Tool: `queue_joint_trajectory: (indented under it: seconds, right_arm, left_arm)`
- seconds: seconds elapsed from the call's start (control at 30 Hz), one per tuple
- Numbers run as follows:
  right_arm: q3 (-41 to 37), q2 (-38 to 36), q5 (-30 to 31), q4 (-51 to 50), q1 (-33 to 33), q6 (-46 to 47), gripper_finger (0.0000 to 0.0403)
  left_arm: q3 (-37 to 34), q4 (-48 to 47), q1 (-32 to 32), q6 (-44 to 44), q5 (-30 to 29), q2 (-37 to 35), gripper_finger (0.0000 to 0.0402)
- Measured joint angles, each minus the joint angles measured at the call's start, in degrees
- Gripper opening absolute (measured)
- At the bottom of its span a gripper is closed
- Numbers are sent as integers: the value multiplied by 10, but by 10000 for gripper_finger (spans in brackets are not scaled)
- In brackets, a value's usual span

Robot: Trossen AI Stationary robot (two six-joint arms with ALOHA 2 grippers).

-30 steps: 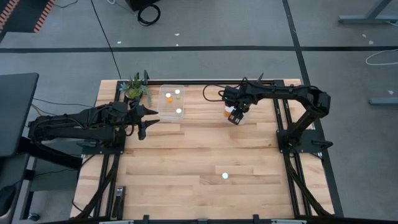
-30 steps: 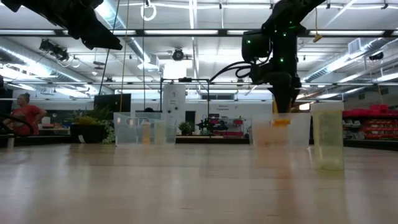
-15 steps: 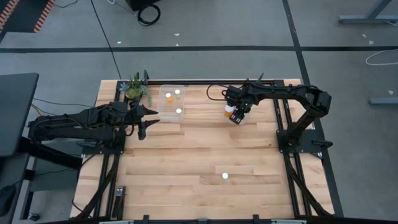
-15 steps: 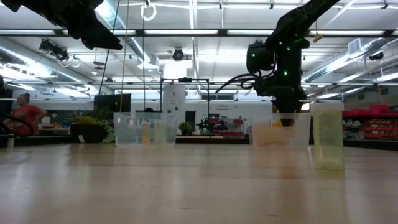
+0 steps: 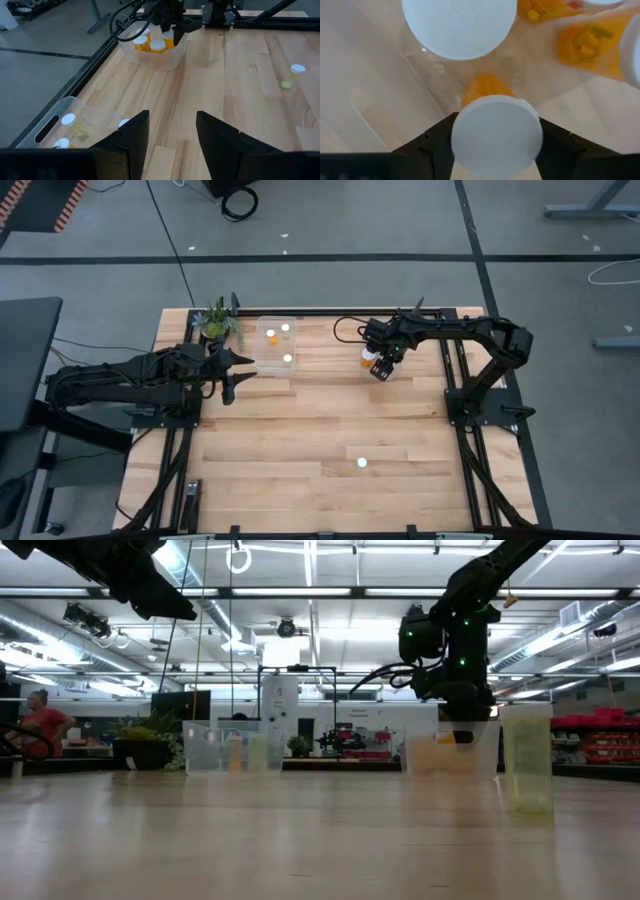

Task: Pick and place medicine bottles into bin by pill shape (circle, oval)
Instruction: Put the large orange pill bottle into the right transparent bin, then put the yellow pill bottle into the left transparent bin

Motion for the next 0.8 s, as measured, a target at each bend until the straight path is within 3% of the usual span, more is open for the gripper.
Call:
queue_joint_trajectory:
  seconds: [0.43,0.63,0.8]
  right_arm:
    - [69,-8,6,-46,17,-7,248]
    - [120,-11,40,-47,99,11,248]
    - [122,-11,38,-5,211,41,248]
  left_arm:
    - [0,0,0,1,0,0,172]
    - [0,-1,0,1,0,0,172]
    - [0,0,0,1,0,0,172]
